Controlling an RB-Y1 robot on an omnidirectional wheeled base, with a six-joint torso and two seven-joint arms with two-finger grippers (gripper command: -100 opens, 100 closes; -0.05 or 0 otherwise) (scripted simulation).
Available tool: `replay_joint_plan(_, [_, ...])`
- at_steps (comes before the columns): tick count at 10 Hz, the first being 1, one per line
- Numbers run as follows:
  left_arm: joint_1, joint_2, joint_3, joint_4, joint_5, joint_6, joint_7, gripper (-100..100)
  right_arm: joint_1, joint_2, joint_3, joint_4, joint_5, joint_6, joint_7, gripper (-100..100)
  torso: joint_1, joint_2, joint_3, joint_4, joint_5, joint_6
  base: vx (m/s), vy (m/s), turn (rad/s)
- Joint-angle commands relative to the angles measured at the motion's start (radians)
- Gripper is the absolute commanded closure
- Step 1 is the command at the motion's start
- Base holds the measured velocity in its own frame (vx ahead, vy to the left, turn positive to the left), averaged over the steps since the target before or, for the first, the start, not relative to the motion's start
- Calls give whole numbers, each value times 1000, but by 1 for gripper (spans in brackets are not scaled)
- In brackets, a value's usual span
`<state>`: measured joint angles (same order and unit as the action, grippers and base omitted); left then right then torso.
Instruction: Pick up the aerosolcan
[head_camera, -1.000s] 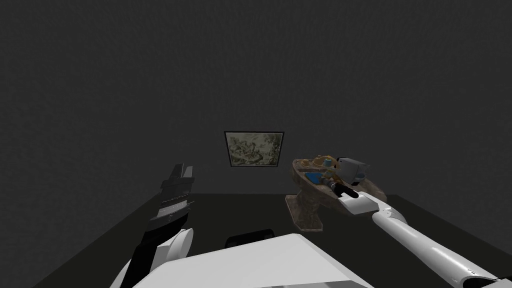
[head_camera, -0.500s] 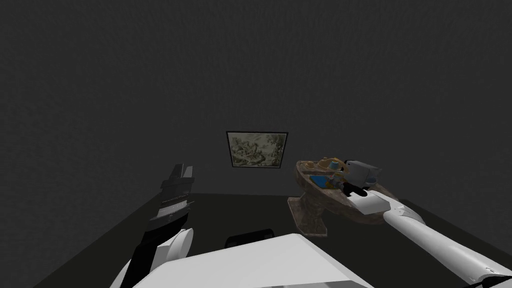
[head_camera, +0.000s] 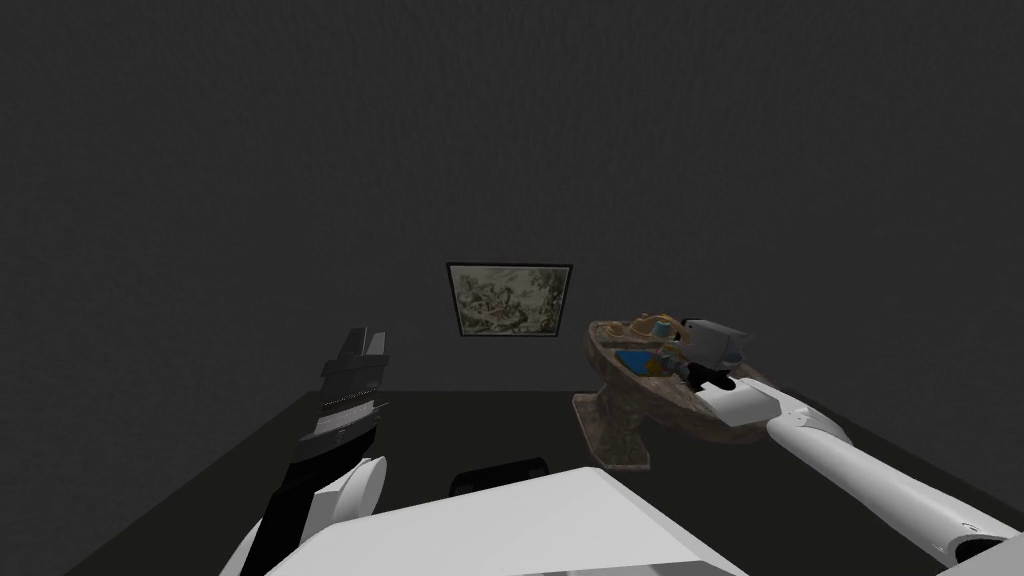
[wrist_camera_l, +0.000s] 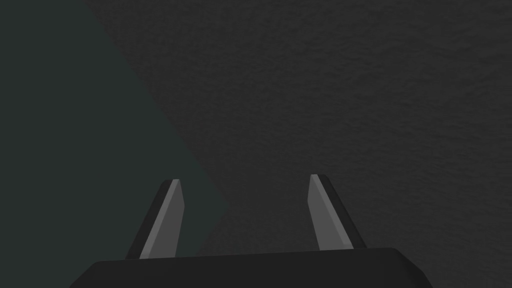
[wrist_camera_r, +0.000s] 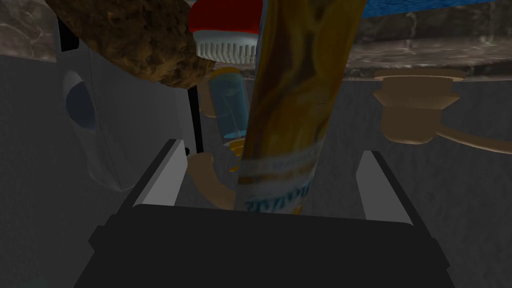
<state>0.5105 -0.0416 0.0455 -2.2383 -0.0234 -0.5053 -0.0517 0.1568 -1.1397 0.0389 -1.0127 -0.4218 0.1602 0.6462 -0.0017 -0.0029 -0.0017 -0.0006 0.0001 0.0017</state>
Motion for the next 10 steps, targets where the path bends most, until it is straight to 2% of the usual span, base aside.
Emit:
replay_joint_plan(1, [0,0,0,0,0,0,0,0,-17,3,42,3,3,-13,-8,-100,0,0,0,0,0,0,69,8,-122])
replay_joint_plan(2, [0,0,0,0,0,0,0,0,-67,-6,83,32,-10,-46,-22,-100,1,-1,-1,0,0,-2,100,25,-175])
replay_joint_plan(4, [0,0,0,0,0,0,0,0,-72,-6,123,32,-10,-46,-22,-100,2,-3,-2,-1,0,-2,51,18,-58])
replay_joint_plan(5, [0,0,0,0,0,0,0,0,-124,-14,159,62,-22,-78,-37,-100,1,0,-1,0,0,-2,47,5,-183])
replay_joint_plan(6, [0,0,0,0,0,0,0,0,-126,-14,192,62,-22,-78,-37,-100,1,-1,-1,0,0,-1,58,13,-150])
replay_joint_plan(7, [0,0,0,0,0,0,0,0,-180,-22,235,91,-34,-110,-51,-100,1,-1,-1,0,0,-1,83,-2,-274])
replay_joint_plan(8, [0,0,0,0,0,0,0,0,-180,-22,270,91,-34,-110,-51,-100,0,-2,-2,-1,0,-1,69,12,-109])
replay_joint_plan(9, [0,0,0,0,0,0,0,0,-180,-22,285,91,-34,-110,-51,-100,1,-2,-1,-1,0,-2,28,13,39])
replay_joint_plan(10, [0,0,0,0,0,0,0,0,-233,-31,328,120,-47,-143,-66,-100,1,0,0,0,0,-2,55,14,-175])
